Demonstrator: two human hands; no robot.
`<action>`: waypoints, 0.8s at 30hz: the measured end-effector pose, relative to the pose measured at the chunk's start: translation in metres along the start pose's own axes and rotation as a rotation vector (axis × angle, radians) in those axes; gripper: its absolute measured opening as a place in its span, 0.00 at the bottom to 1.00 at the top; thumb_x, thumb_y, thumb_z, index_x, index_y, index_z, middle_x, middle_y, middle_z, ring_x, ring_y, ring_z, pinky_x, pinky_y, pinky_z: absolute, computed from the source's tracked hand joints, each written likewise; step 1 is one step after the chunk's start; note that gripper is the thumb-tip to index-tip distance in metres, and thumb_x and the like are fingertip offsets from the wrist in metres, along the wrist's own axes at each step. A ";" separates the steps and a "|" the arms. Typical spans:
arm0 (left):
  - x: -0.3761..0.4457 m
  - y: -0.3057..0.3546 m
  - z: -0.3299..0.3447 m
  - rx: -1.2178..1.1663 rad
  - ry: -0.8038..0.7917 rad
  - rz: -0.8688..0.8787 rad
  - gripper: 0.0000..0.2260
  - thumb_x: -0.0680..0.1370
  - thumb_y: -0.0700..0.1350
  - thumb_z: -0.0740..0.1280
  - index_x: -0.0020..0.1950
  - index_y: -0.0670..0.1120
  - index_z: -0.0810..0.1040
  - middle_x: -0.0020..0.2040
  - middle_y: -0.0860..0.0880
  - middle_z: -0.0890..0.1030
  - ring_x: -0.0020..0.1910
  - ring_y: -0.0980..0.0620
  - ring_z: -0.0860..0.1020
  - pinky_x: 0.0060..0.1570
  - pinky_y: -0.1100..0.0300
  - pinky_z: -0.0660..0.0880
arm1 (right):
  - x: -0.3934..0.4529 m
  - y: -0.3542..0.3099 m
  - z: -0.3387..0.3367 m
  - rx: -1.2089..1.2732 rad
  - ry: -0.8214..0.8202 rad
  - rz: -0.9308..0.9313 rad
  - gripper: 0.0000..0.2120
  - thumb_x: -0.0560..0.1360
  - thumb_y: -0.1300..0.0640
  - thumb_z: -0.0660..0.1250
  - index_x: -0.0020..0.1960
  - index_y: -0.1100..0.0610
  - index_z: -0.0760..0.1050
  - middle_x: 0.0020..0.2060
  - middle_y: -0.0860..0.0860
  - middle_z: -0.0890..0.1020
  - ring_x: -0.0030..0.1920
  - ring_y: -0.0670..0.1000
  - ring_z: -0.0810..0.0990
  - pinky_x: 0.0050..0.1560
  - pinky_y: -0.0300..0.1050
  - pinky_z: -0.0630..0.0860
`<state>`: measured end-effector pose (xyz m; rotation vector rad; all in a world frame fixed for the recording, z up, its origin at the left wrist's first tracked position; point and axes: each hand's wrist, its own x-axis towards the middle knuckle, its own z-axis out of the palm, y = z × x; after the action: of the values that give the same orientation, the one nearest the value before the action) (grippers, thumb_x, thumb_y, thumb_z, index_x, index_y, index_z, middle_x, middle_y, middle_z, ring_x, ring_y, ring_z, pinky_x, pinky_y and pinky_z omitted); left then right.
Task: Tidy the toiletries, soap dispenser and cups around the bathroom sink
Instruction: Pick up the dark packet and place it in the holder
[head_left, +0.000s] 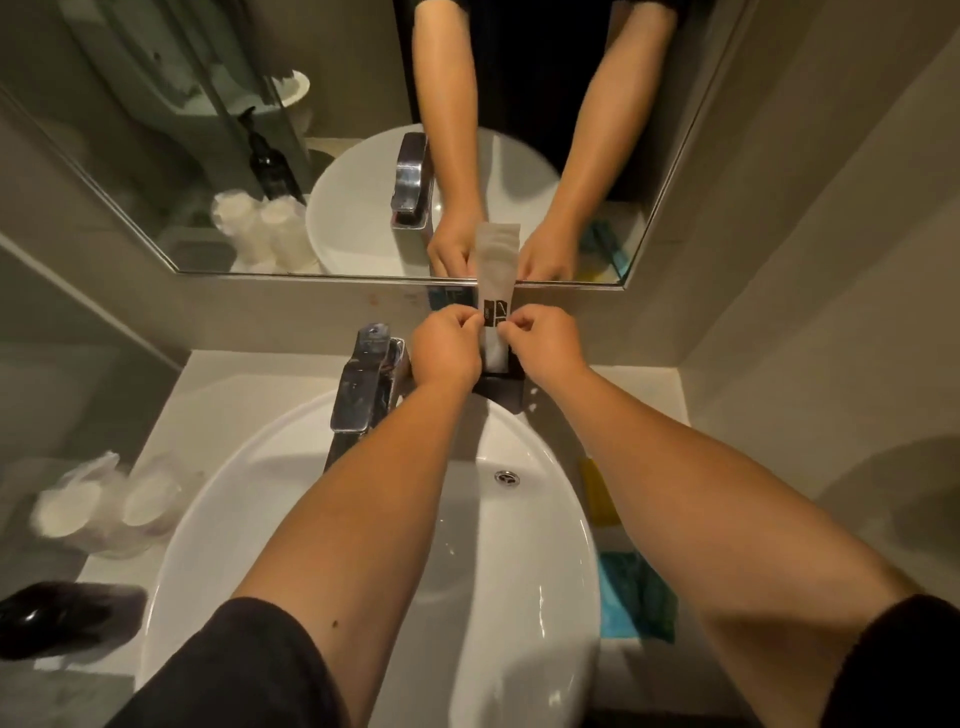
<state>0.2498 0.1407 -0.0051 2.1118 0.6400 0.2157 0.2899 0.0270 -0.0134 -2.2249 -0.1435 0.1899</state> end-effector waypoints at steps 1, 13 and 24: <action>0.001 -0.001 0.001 0.026 -0.017 0.001 0.09 0.79 0.46 0.63 0.47 0.48 0.82 0.44 0.48 0.83 0.44 0.48 0.79 0.47 0.55 0.75 | 0.000 0.003 0.002 0.006 -0.003 0.016 0.06 0.74 0.54 0.68 0.42 0.55 0.81 0.39 0.50 0.83 0.42 0.53 0.80 0.44 0.46 0.78; 0.001 -0.012 0.014 0.164 -0.139 -0.088 0.10 0.80 0.45 0.61 0.48 0.46 0.82 0.44 0.45 0.82 0.42 0.47 0.77 0.38 0.56 0.69 | 0.000 0.018 0.014 -0.132 -0.058 0.100 0.10 0.76 0.55 0.66 0.39 0.56 0.82 0.50 0.58 0.79 0.43 0.56 0.80 0.50 0.54 0.80; 0.011 -0.017 0.024 0.361 -0.125 -0.080 0.11 0.81 0.46 0.61 0.51 0.46 0.83 0.54 0.41 0.78 0.45 0.44 0.78 0.40 0.54 0.71 | 0.009 0.015 0.015 -0.369 -0.076 0.124 0.09 0.77 0.53 0.64 0.45 0.56 0.81 0.50 0.58 0.79 0.44 0.58 0.79 0.46 0.50 0.79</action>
<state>0.2626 0.1370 -0.0340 2.4143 0.7294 -0.0840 0.2967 0.0310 -0.0346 -2.5973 -0.0869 0.3393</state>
